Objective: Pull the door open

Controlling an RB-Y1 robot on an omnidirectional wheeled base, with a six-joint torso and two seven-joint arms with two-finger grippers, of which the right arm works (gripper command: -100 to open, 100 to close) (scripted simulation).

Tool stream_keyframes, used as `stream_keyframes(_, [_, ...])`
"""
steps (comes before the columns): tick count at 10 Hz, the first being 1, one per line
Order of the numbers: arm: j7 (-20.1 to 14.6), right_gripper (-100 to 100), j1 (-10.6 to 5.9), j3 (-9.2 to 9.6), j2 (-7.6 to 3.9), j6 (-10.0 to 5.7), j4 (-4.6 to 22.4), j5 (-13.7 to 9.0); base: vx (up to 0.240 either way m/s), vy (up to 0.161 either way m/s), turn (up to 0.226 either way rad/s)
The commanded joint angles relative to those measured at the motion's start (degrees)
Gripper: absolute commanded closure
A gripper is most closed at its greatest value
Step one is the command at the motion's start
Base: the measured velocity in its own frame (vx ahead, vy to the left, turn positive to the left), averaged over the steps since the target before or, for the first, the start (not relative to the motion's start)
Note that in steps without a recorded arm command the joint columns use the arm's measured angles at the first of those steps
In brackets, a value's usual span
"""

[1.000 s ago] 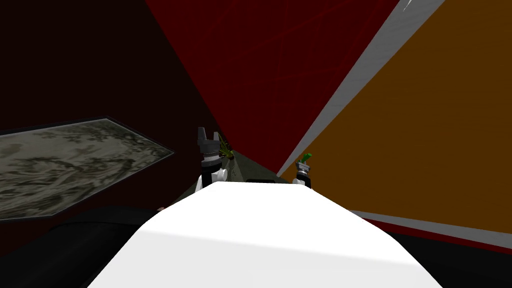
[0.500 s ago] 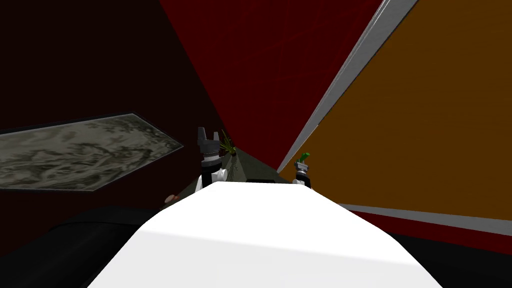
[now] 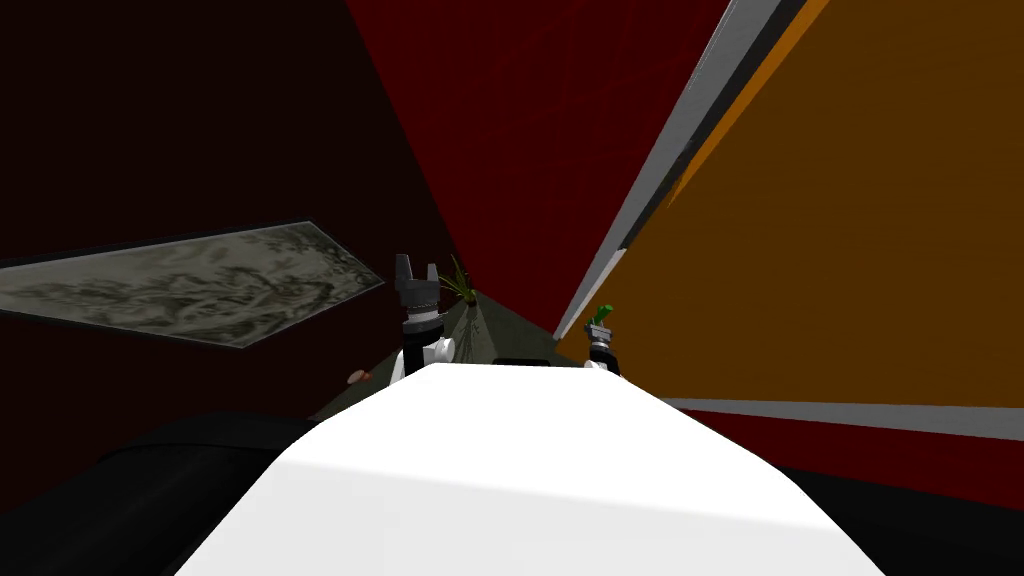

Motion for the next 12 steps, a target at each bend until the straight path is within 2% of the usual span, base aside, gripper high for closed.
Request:
stream_keyframes(1, [-0.8, 100, 0.37, 0.96, -0.6, -0.22, -0.4, 0.5, -0.138, 0.004, 0.078])
stream_keyframes(8, [-4.6, 100, 2.14, 5.52, -3.44, -1.25, -2.3, 2.8, -0.231, -0.002, 0.072])
stream_keyframes(9, [-3.9, 100, 2.34, 4.85, -3.38, -0.77, -2.9, 2.4, -0.103, -0.006, 0.017])
stream_keyframes(12, [-6.7, 100, 3.75, 7.66, -5.37, -2.5, -3.2, 3.9, -0.224, -0.045, 0.125])
